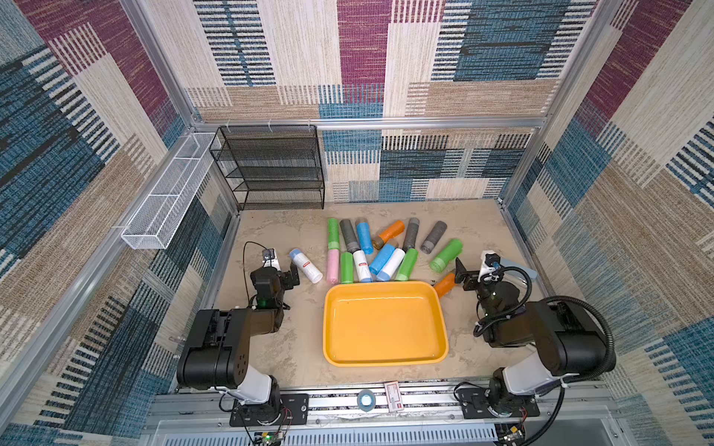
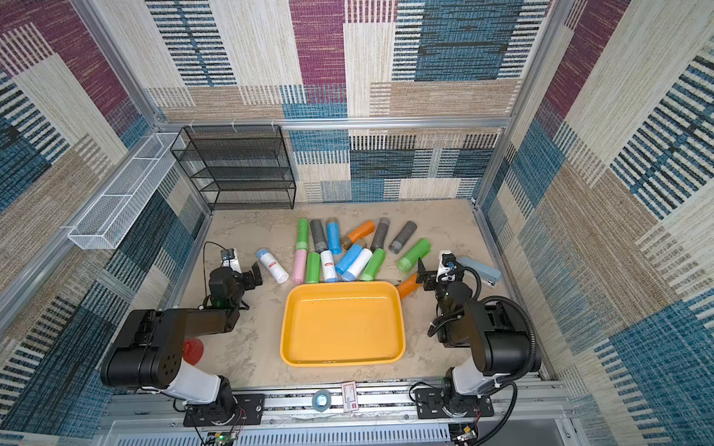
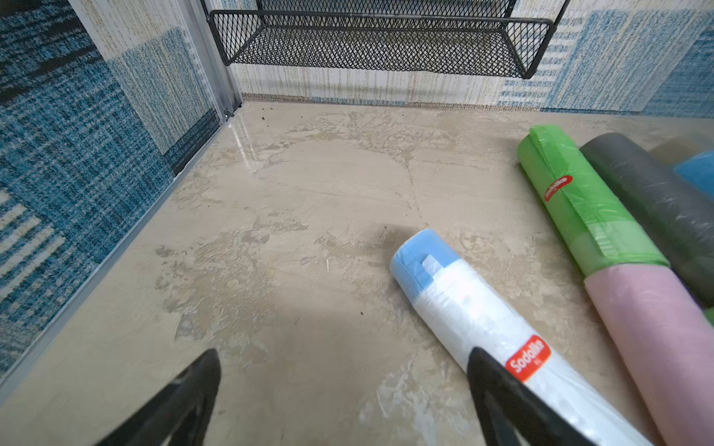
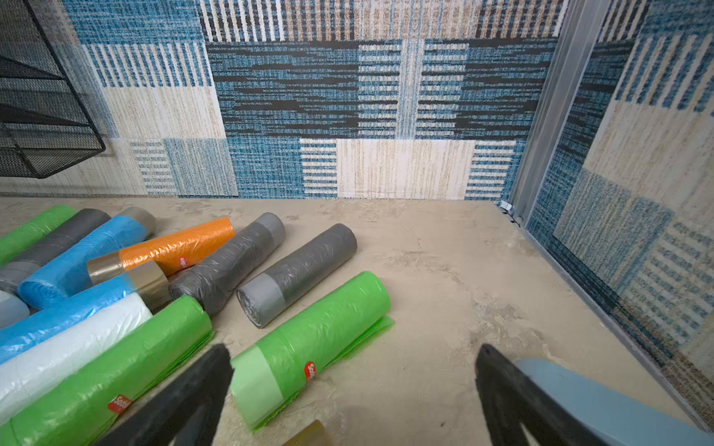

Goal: Put the roll of trash bags into the storage box
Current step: Pick up the roll of trash bags from the center of the board.

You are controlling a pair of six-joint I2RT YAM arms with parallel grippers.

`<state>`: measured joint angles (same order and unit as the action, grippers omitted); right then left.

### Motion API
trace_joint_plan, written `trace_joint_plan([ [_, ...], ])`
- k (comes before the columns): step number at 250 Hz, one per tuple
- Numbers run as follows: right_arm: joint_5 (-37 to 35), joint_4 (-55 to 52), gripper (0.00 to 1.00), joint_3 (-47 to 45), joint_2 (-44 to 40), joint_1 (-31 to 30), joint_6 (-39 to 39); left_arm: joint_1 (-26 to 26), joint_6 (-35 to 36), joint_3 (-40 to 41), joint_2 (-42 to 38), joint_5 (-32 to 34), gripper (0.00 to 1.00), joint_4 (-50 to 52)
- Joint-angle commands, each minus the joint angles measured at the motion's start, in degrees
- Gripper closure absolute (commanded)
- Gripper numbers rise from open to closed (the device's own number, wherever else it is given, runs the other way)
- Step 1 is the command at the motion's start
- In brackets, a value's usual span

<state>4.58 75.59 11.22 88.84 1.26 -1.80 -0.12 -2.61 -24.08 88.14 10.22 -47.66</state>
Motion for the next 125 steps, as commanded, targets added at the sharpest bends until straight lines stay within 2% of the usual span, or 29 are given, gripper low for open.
trace_joint_plan([
  [1, 1.13, 1.67, 0.01, -0.03, -0.08, 0.02, -0.31, 0.03, 1.60, 0.13, -0.16, -0.37, 0.00, 0.06],
  [125, -0.26, 1.52, 0.01, 0.03, -0.09, 0.06, 0.24, 0.03, 1.65, 0.11, -0.15, -0.37, 0.01, 0.02],
])
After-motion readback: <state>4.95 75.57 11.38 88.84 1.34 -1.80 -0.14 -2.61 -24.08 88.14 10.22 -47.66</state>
